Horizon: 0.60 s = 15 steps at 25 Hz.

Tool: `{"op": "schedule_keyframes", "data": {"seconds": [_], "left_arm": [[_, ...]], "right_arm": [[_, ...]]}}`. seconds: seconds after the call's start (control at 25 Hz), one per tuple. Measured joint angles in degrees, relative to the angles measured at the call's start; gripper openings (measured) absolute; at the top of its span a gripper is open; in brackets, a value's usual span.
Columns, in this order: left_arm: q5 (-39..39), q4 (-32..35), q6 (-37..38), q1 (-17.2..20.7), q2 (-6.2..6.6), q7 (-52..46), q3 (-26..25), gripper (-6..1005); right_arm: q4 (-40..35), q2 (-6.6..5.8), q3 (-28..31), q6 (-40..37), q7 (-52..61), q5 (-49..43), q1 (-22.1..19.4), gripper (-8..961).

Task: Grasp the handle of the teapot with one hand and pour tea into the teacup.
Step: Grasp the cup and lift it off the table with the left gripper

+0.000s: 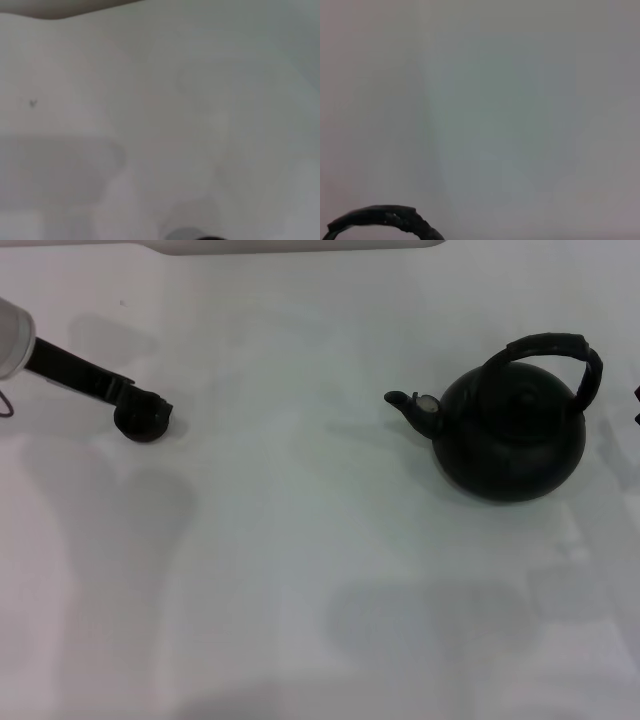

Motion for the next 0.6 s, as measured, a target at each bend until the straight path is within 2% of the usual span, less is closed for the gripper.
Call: {"op": "schedule_keyframes", "data": {"seconds": [0.4,0.6], "left_arm": [[-0.22,-0.2,-0.1,0.2,0.0,-0.05,0.0,799],[-0.13,-0.22,0.02,-1.2,0.06,-0.12,0.0,799]], "right_arm": [[-0.01,0.0,0.0,0.05,0.0,0.0,0.28,875],[-0.01,0.0,0.0,0.32,0.0,0.0,0.28,875]]}}
